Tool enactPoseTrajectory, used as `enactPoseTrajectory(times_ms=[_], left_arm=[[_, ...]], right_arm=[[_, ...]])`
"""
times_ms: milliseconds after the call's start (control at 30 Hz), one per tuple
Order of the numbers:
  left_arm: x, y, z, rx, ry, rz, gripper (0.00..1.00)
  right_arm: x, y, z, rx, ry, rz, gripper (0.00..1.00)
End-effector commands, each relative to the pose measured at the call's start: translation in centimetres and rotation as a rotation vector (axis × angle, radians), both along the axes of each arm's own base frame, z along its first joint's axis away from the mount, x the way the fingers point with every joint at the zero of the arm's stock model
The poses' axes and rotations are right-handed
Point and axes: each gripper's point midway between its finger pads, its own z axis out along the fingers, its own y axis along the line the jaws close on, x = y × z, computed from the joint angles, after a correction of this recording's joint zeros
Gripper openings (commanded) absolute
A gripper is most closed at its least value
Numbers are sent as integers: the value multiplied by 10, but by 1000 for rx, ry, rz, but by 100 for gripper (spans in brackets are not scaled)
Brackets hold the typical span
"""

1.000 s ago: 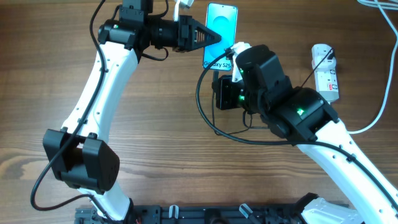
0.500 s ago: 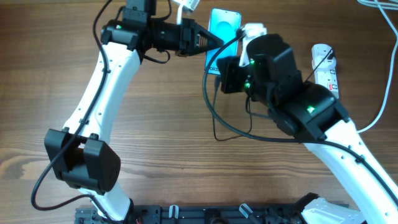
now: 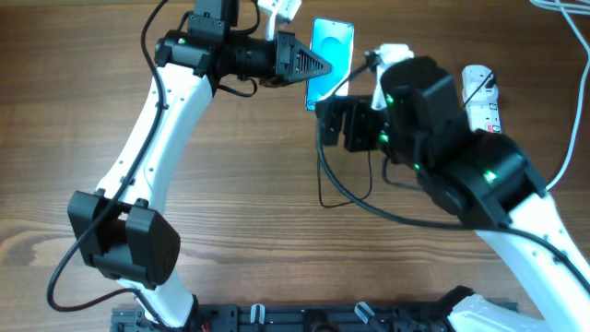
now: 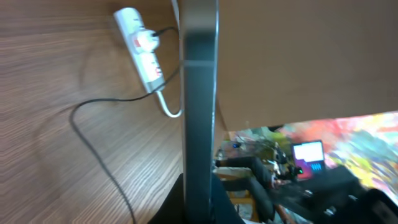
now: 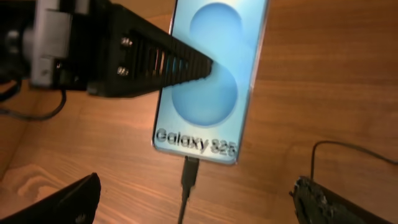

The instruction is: Plug charger to phone and switch on socket

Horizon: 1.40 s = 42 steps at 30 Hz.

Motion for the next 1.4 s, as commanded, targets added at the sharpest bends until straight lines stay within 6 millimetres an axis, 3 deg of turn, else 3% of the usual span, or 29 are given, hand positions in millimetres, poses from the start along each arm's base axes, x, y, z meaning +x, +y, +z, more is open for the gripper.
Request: enactPoseTrajectory(times_ms=[0, 100, 300, 433, 667, 833, 1200, 1367], left_arm=[[-1, 13, 8, 29, -74, 15, 4], [0, 21, -4, 81, -43, 47, 4], [5, 46, -52, 305, 63, 167, 4], [5, 56, -86, 389, 138, 211, 4], [3, 57, -148, 434, 278, 204, 4], [2, 52, -179, 430, 361, 173, 4], [7, 50, -229, 454, 384, 124, 4], [13, 51, -232, 462, 304, 92, 4]], right_arm=[[-15, -16, 17, 4, -16, -26, 100], [-25, -25, 1, -47, 49, -32, 100], [-39, -34, -23, -100, 167, -56, 100], [-45, -37, -27, -100, 203, -72, 100], [-52, -36, -36, -99, 264, -73, 100], [-59, -40, -47, -132, 323, -76, 100], [-65, -38, -75, -173, 416, -68, 100], [-64, -38, -81, -178, 420, -66, 100]])
